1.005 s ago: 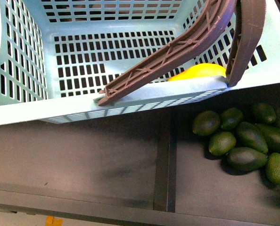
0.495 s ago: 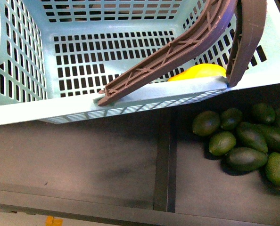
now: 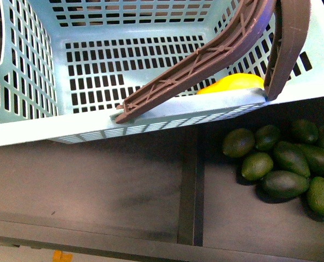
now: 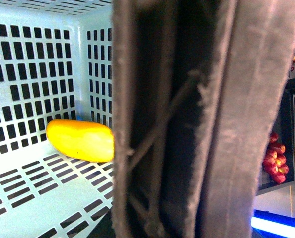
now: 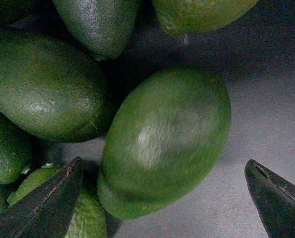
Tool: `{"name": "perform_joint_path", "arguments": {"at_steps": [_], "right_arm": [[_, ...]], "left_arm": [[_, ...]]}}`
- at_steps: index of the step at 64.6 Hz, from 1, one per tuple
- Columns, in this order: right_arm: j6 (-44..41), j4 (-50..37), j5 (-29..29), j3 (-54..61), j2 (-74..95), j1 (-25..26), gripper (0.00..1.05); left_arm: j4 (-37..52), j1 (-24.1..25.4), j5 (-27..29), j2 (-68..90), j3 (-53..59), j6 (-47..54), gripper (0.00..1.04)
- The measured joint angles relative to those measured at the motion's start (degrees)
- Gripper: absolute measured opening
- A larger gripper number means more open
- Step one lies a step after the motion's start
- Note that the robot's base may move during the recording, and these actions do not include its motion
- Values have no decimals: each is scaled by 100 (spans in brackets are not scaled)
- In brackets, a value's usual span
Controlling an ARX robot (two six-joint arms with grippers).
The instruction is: Pick mango and avocado into basket
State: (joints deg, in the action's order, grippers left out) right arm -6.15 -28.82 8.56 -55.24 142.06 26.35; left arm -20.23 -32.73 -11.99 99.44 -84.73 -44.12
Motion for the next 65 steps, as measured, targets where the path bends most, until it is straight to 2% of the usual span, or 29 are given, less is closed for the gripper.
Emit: {"name": "perform_joint_path", "arguments": {"at_steps": [61, 65], "right_arm": [[468, -111, -444, -542, 634, -83, 96], [466, -107, -461, -551, 669, -85, 90]], "left_arm": [[0, 0, -4, 0, 0, 0, 14], [0, 0, -4, 0, 0, 0, 14]]}}
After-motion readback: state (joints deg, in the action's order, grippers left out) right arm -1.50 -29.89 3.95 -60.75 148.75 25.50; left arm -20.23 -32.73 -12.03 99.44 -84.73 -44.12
